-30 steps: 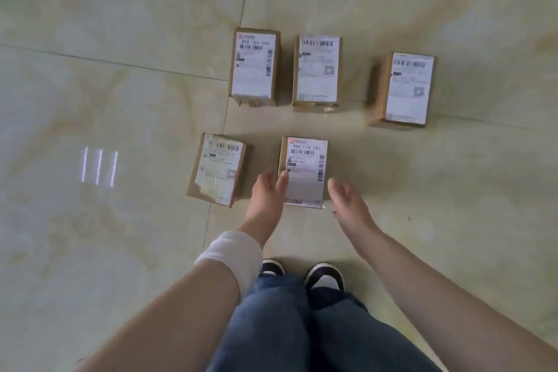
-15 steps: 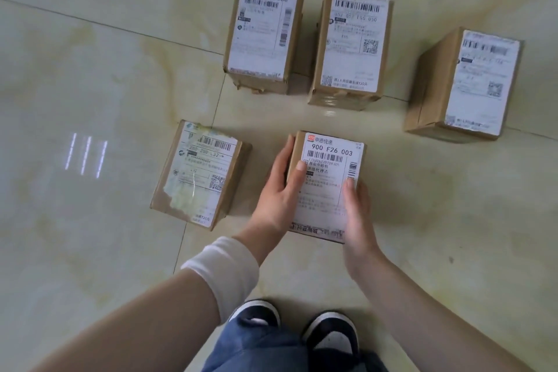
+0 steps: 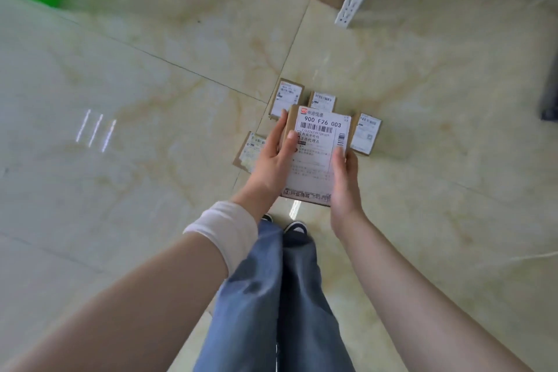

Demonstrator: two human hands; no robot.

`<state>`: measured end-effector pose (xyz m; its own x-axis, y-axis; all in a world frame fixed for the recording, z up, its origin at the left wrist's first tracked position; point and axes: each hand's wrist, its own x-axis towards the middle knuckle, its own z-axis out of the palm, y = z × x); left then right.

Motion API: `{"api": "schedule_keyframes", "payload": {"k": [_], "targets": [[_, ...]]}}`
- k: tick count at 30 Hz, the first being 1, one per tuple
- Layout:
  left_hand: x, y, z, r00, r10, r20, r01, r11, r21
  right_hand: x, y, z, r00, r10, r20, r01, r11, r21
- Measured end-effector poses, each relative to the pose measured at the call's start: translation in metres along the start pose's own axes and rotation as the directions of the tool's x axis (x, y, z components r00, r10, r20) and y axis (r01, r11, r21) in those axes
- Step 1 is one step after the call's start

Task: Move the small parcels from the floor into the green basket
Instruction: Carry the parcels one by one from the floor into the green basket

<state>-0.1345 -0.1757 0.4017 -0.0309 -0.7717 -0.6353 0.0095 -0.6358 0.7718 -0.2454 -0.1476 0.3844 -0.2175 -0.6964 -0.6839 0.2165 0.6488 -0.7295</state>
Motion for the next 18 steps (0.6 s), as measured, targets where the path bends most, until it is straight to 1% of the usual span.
{"api": "schedule_keyframes", "payload": {"k": [3,6,8,11,14,18], "targets": [[-0.06,0.064,-0.035,0.995,0.03,-0.092,-0.034,0.999,-0.042,-0.061,-0.056,0.035,0.997,-0.04,0.059,0.044,0.997,-0.069],[-0.105,0.101,-0.079,0.983,0.065,-0.171,-0.078,0.994,-0.075,-0.105,-0.09,0.08,0.987,-0.078,0.142,0.094,0.989,-0.111],[-0.13,0.118,-0.12,0.97,0.074,-0.232,-0.104,0.988,-0.118,-0.135,-0.102,0.122,0.979,-0.074,0.189,0.097,0.989,-0.113],[-0.16,0.133,-0.194,0.947,0.089,-0.309,-0.143,0.977,-0.156,-0.178,-0.106,0.194,0.965,-0.022,0.26,0.058,0.99,-0.132],[-0.185,0.14,-0.269,0.93,0.069,-0.362,-0.154,0.965,-0.214,-0.214,-0.101,0.267,0.95,0.001,0.313,0.052,0.986,-0.161],[-0.207,0.14,-0.359,0.91,0.046,-0.413,-0.174,0.944,-0.279,-0.246,-0.085,0.355,0.933,-0.002,0.36,0.083,0.974,-0.211]]}}
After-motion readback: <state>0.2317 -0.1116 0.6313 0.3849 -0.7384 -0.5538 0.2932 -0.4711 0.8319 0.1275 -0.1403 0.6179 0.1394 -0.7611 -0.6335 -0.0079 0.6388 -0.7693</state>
